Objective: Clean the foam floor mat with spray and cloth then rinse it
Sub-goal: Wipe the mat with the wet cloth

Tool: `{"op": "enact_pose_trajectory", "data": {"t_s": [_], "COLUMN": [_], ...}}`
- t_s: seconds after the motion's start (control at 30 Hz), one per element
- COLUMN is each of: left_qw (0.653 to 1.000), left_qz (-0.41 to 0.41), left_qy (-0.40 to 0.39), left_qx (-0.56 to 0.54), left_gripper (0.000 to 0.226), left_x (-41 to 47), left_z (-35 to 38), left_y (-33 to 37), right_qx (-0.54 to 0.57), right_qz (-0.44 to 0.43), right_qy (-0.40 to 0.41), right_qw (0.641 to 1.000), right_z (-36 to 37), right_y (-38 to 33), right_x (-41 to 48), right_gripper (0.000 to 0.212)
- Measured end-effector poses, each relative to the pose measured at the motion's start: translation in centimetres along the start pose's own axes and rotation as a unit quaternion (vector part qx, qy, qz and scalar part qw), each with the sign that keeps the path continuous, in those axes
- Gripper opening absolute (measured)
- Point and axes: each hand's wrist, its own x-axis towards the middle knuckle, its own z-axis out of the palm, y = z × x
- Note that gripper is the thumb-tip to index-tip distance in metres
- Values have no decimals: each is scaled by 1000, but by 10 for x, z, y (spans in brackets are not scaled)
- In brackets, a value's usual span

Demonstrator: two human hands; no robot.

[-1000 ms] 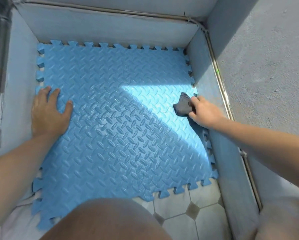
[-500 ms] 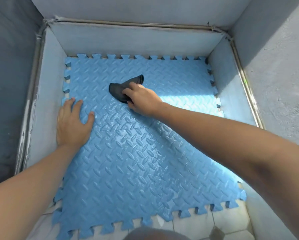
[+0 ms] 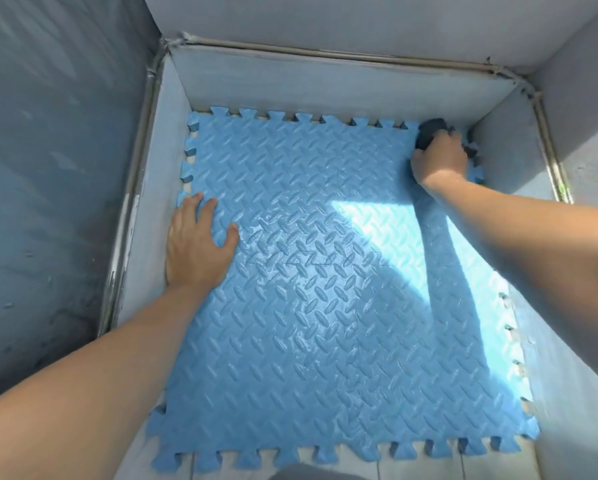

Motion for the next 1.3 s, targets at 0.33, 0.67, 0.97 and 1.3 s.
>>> {"op": "enact_pose_trajectory", "data": {"t_s": [0.33, 0.67, 0.97, 1.3], "left_qw": [1000, 999, 998, 991], "left_qz": [0, -3, 2, 17], "left_qy": [-5, -30, -60, -131], "left_qx": [-11, -26, -31, -21], "left_gripper": [54, 55, 58, 59], "left_x": [-10, -10, -10, -140], "left_z": [6, 3, 2, -34], "left_y": [13, 11, 9, 10], "right_qx": [8, -43, 8, 36], "right_qz": [-424, -358, -19, -235], "right_qy": [-109, -98, -30, -92], "right_qw": [899, 927, 999, 967], "right_z": [71, 15, -26, 17], "right_y": [-236, -114, 85, -34], "right_x": [-111, -42, -33, -178], "right_gripper": [34, 47, 56, 36]}}
